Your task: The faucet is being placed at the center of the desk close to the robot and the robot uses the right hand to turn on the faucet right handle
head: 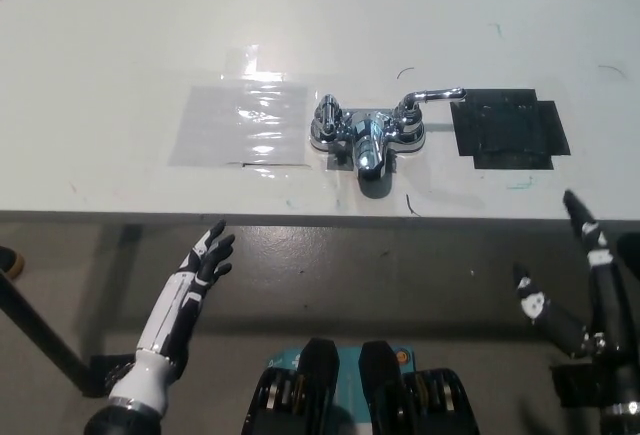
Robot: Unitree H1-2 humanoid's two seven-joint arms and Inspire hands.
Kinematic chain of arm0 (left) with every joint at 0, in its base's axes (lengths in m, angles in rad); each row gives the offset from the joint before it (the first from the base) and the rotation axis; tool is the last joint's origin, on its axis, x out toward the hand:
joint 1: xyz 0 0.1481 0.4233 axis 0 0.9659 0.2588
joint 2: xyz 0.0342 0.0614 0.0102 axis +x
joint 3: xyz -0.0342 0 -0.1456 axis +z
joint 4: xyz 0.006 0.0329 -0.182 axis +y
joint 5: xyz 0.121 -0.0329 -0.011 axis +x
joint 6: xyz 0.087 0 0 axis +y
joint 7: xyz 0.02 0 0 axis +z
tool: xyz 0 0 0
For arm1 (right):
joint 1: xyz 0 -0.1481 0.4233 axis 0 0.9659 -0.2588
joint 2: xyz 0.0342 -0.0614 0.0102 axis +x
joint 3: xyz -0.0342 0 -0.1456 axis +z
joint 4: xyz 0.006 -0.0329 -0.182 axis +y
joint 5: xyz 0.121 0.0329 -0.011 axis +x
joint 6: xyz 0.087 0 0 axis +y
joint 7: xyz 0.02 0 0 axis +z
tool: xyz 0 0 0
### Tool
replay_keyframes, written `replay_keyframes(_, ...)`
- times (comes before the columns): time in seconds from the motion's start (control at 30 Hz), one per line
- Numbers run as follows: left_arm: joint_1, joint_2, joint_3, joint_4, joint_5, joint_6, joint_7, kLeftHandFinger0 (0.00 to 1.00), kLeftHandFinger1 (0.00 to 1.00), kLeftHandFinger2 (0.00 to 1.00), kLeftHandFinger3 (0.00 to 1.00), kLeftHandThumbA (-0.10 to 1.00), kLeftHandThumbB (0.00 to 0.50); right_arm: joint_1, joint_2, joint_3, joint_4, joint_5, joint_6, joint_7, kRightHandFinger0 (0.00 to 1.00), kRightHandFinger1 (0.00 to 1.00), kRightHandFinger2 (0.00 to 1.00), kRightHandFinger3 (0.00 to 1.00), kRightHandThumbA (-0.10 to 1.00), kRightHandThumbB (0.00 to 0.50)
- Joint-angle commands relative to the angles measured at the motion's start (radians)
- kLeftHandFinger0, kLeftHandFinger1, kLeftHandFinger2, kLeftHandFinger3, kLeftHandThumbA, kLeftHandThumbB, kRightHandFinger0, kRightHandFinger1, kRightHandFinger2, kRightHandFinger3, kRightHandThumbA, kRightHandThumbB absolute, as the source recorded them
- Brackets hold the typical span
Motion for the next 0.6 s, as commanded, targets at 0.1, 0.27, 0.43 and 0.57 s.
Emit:
replay_keyframes(0.1, 0.044, 0.009, 0.010, -0.077, -0.029, -0.007, -0.012, 1.00, 1.00, 1.00, 1.00, 0.95, 0.100, 0.032, 0.020, -0.014, 0.064, 0.206, -0.103, 0.032, 1.00, 1.00, 1.00, 1.00, 0.71, 0.008)
replay_keyframes(0.27, 0.062, 0.011, 0.008, -0.069, -0.026, -0.025, -0.012, 1.00, 1.00, 1.00, 1.00, 0.96, 0.113, 0.056, 0.022, 0.003, 0.055, 0.243, -0.075, 0.055, 1.00, 1.00, 1.00, 1.00, 0.69, 0.006)
replay_keyframes(0.43, 0.083, 0.014, 0.008, -0.076, -0.035, -0.021, -0.017, 1.00, 1.00, 1.00, 1.00, 0.95, 0.112, 0.073, 0.026, 0.013, 0.054, 0.316, -0.043, 0.087, 1.00, 1.00, 1.00, 1.00, 0.62, 0.024)
replay_keyframes(0.57, 0.083, 0.022, 0.010, -0.071, -0.042, -0.021, -0.020, 1.00, 1.00, 1.00, 1.00, 0.94, 0.129, 0.072, 0.032, 0.014, 0.055, 0.350, -0.018, 0.097, 1.00, 1.00, 1.00, 1.00, 0.57, 0.042)
